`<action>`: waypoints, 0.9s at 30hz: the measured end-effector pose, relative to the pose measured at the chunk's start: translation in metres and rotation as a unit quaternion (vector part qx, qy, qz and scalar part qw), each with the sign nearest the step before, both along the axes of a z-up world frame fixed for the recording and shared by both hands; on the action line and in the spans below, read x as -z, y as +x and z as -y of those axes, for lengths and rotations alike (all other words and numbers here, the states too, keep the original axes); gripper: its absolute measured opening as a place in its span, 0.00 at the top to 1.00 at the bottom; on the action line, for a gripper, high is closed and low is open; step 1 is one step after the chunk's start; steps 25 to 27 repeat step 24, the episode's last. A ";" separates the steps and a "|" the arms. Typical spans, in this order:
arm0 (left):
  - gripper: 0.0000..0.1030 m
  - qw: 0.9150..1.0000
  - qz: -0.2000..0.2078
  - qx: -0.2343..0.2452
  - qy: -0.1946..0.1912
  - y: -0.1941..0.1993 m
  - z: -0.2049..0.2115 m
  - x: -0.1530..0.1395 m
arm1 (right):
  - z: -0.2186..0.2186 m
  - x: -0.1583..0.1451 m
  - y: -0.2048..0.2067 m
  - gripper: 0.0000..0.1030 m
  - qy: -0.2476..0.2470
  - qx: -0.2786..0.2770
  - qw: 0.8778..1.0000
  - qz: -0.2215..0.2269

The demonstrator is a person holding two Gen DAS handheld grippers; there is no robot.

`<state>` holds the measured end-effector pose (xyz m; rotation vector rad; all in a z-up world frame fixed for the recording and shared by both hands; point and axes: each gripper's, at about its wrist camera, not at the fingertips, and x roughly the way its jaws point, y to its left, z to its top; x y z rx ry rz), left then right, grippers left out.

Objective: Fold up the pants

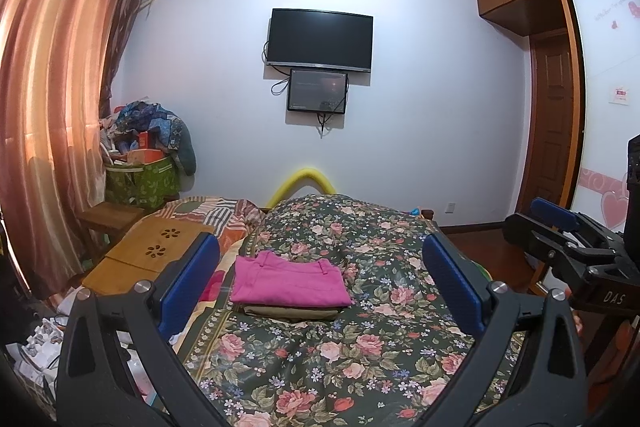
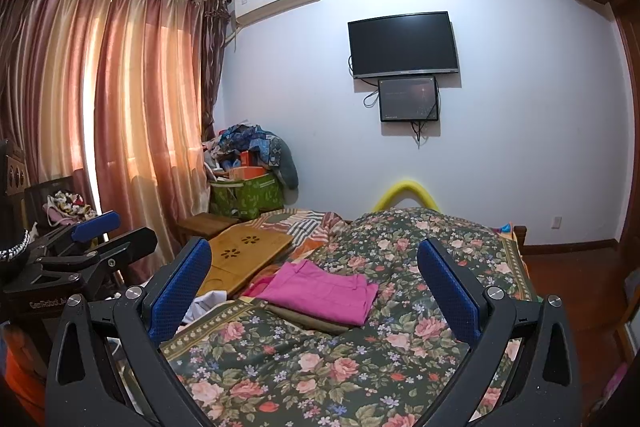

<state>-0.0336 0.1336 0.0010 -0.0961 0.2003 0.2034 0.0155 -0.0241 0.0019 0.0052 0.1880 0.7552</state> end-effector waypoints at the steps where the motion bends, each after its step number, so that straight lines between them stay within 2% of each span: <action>1: 0.00 1.000 0.000 0.001 0.000 0.000 0.001 0.000 | 0.000 0.000 -0.001 0.01 0.000 0.000 1.000 0.000; 7: 0.00 1.000 -0.002 0.014 0.001 0.000 0.002 0.001 | 0.000 0.000 0.000 0.00 0.000 0.000 1.000 0.000; 27: 0.00 1.000 -0.006 0.014 -0.002 0.001 0.003 0.002 | -0.002 0.000 0.001 0.00 0.000 0.000 1.000 -0.003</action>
